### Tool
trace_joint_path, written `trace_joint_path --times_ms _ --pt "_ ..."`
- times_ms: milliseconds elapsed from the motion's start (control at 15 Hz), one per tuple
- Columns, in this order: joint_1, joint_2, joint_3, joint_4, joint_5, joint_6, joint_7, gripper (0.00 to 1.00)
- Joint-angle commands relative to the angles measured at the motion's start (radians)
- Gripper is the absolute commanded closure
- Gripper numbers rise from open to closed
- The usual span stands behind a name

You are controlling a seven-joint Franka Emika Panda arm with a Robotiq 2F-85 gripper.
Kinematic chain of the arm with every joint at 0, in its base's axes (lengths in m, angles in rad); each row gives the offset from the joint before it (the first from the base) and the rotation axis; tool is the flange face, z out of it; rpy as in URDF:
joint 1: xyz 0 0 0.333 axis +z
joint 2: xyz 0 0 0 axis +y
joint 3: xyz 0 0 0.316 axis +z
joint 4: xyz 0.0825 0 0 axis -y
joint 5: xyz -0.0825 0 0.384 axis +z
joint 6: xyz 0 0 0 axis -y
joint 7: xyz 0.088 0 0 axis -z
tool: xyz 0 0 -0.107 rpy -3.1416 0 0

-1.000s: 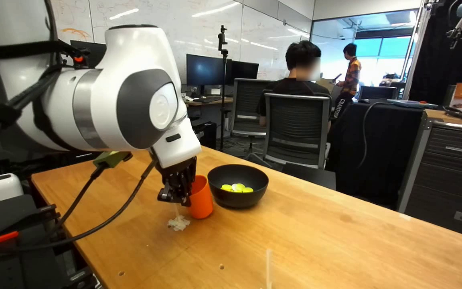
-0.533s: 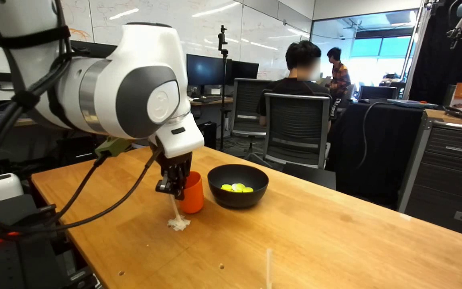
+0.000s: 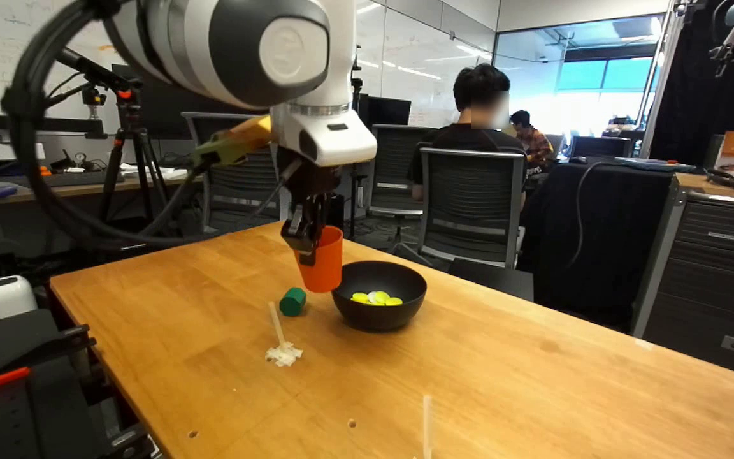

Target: Pour the contents of the cup into the bowl

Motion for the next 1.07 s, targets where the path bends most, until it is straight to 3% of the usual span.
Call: trace_joint_path --times_ms 0,133,333,533,800,1000 --pt "-0.171 -0.025 0.225 0.115 0.278 -0.204 -0.212 0.98" --pt "-0.251 -0.033 0.315 0.2 0.364 -0.341 -0.27 0.98" --pt "-0.336 -0.047 0.396 0.342 0.403 -0.557 -0.306 0.98" --pt "-0.362 -0.088 0.412 0.434 0.385 -0.702 -0.316 0.98" --pt "-0.36 -0.114 0.394 0.476 0.371 -0.786 -0.341 0.98" --pt "-0.358 -0.13 0.386 0.448 0.333 -0.739 -0.357 0.98"
